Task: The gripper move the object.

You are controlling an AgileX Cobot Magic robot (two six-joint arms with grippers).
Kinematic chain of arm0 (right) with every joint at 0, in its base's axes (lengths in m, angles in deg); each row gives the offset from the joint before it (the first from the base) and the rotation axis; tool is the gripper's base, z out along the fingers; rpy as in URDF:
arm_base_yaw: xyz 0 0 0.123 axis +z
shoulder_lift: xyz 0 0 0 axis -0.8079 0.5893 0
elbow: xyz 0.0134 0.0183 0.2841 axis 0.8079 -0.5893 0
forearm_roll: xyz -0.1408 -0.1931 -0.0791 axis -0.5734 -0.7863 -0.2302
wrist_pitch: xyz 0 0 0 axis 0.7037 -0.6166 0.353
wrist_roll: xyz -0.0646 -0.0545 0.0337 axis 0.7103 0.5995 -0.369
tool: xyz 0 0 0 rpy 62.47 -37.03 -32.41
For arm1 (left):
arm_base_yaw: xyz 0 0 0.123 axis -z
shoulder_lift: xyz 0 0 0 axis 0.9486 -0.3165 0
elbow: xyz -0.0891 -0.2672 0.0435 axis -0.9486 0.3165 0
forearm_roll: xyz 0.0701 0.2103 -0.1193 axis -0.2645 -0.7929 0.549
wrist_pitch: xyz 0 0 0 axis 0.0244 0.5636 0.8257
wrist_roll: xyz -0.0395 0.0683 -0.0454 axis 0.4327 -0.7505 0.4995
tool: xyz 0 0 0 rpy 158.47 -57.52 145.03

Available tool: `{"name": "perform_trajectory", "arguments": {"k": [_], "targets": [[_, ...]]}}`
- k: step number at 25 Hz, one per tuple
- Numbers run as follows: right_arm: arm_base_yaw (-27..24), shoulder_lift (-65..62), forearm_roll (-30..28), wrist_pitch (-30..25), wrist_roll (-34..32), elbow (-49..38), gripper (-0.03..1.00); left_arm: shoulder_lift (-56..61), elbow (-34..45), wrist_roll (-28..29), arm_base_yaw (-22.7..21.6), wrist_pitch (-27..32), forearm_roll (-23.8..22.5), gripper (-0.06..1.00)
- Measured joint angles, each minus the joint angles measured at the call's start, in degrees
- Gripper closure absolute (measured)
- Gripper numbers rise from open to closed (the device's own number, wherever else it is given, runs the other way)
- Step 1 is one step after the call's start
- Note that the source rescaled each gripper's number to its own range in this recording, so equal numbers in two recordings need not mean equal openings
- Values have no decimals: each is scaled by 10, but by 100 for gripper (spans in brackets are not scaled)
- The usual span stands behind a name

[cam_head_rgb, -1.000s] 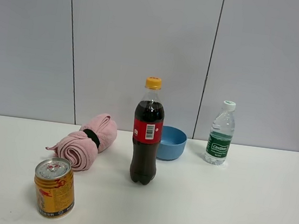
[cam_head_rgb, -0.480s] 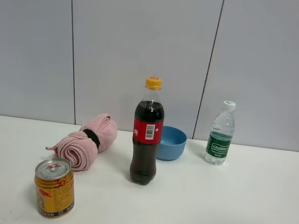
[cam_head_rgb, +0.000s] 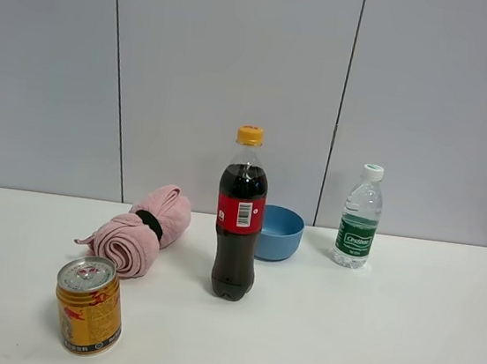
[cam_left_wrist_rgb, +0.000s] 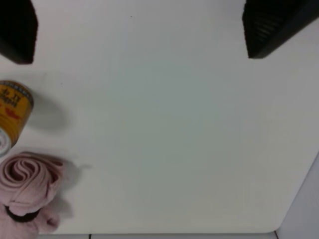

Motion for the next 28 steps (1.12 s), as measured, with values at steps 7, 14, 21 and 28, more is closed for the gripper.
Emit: {"name": "perform_trajectory", "arguments": {"k": [7,14,21,28], "targets": [[0,0,57,79,-2,-70,11,0,0,0,0,0,0,-6],[1,0,60,93,-2,-74,11,0,0,0,0,0,0,-6],[1,0,60,94,-2,-74,11,0,0,0,0,0,0,-6],[1,0,60,95,-2,-74,11,0,0,0,0,0,0,-6]]}}
